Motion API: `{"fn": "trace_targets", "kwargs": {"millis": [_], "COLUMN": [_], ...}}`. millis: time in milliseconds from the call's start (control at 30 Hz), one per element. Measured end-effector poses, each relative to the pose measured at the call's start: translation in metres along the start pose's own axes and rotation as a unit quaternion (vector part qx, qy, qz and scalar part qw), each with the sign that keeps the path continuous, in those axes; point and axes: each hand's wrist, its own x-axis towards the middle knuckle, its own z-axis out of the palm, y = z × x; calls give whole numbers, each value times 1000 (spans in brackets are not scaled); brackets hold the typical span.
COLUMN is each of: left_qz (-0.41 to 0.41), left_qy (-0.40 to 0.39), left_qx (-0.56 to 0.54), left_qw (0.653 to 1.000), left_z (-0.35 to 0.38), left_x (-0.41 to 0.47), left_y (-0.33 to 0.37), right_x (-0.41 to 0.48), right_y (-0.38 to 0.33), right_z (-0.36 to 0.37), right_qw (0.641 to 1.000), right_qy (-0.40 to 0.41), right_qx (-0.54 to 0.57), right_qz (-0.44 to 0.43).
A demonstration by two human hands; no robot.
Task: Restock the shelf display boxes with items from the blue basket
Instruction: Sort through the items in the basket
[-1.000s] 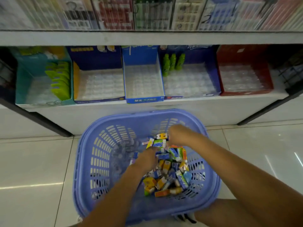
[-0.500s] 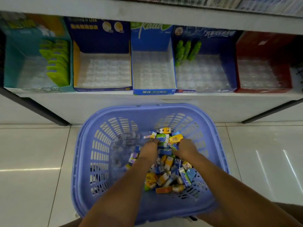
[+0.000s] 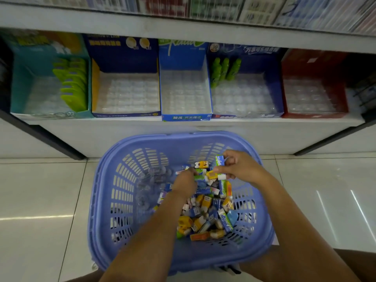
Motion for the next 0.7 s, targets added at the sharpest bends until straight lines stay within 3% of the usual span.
{"fn": "trace_targets", "kwargs": {"millis": [167, 300, 400, 567, 633, 700], "left_qz": [45, 92, 100, 84, 70, 71], "left_qy": [87, 203, 299, 359, 376, 377], "left_qx": [-258, -343, -408, -546, -549, -531], "left_qw": [961, 912, 857, 752, 743, 756], "left_z": [-67, -131, -165, -194, -207, -218], "left_x": [-34, -66, -84, -98, -101, -100], "left_y": [25, 32, 31, 15, 8, 5], "right_x": [-13, -14, -4, 32, 51, 72], "right_y": [-36, -79, -116, -177, -198, -214], "right_z": [-18, -26, -26, -6, 5, 10], "right_qw": [988, 963, 942, 926, 921, 910], "right_qy": [61, 114, 182, 213, 233, 275], "right_qx": [100, 155, 168, 123, 61, -20], "right_qz": [-95, -188, -225, -287, -307, -310]}}
